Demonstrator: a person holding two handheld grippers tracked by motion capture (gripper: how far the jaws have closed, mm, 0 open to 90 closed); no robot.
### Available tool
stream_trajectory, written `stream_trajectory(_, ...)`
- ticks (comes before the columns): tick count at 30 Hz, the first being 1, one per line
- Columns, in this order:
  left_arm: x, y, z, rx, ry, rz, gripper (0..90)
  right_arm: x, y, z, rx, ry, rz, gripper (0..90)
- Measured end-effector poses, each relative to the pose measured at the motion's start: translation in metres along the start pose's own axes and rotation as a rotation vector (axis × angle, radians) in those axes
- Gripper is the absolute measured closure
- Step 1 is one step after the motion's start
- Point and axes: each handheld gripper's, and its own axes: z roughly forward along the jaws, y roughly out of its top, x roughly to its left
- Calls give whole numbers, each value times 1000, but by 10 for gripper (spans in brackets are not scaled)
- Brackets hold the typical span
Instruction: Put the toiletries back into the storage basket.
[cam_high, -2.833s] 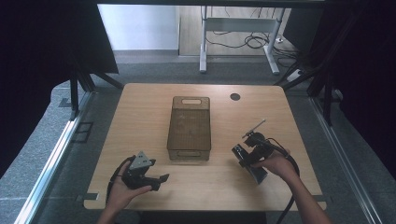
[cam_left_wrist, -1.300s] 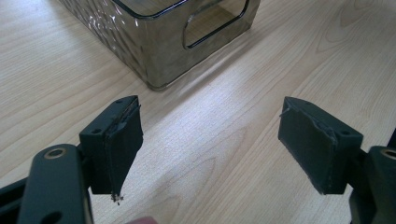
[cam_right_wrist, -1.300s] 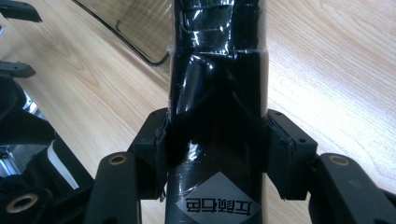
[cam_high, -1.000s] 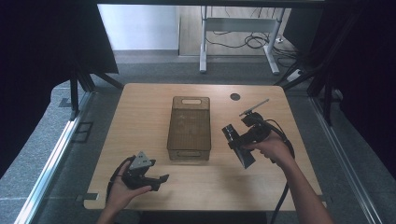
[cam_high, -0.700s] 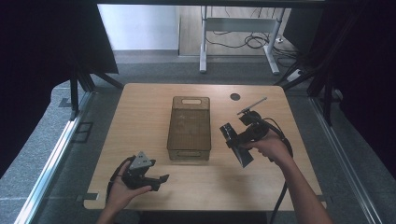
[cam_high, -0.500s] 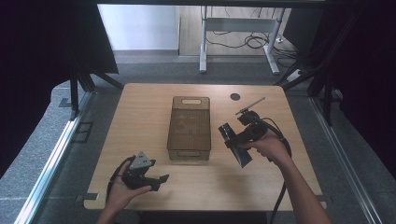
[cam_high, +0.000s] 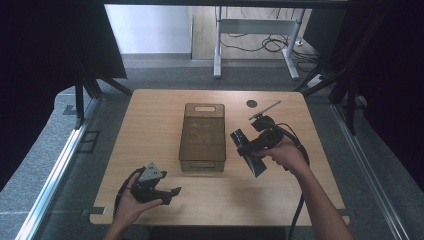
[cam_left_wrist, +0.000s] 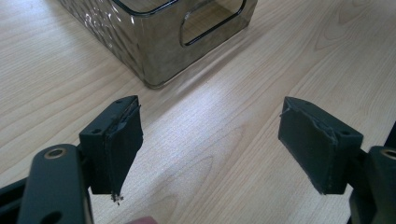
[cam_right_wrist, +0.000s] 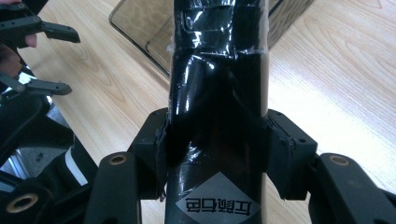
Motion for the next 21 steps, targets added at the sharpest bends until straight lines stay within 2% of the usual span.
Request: stream_trajectory(21, 0, 0, 0, 2, -1, 0, 220, 0, 15, 8, -8, 27, 35, 466)
